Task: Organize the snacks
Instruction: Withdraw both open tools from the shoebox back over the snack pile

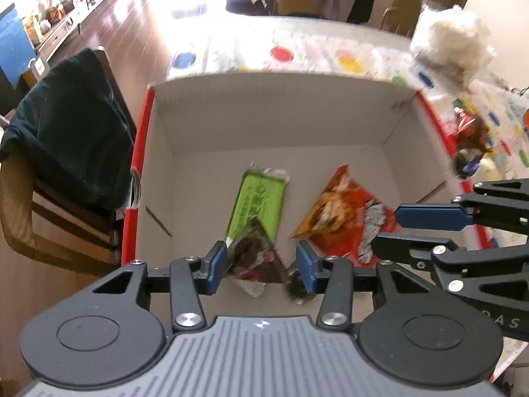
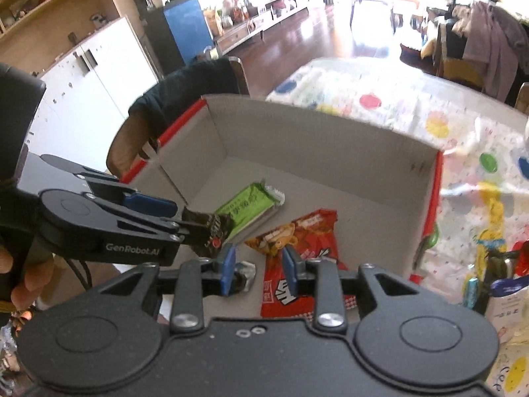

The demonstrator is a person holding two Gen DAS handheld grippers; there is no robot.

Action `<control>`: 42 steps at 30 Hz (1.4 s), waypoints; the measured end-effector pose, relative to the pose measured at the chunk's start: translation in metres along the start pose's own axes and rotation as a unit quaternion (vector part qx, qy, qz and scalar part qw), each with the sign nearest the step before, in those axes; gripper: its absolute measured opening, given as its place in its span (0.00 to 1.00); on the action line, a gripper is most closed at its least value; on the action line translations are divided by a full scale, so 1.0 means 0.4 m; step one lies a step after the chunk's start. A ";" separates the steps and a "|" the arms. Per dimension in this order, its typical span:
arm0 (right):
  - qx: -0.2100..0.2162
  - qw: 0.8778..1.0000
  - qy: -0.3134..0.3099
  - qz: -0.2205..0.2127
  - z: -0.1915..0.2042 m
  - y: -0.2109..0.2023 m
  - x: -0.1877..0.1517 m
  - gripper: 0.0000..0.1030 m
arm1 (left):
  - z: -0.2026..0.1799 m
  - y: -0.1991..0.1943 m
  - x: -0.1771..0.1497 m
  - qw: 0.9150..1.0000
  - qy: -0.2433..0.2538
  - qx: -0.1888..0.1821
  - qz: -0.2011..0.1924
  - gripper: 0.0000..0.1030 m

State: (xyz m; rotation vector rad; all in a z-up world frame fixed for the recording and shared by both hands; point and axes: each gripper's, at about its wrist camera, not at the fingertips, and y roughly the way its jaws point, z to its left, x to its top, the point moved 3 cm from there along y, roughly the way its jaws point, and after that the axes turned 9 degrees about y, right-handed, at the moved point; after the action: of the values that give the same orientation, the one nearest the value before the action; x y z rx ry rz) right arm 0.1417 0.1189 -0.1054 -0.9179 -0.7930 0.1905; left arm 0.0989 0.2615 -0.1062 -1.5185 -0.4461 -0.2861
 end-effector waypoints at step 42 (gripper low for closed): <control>-0.100 0.981 0.053 -0.157 -0.476 -0.469 -0.172 1.00 | -0.554 -0.110 0.112 0.986 0.060 -0.041 -0.153 0.83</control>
State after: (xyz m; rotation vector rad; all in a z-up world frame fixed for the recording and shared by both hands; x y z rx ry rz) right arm 0.1908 -0.1494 -0.0646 -0.9686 -0.8561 -0.2165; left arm 0.1418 0.0432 -0.0457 -1.5023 -0.5779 -0.6388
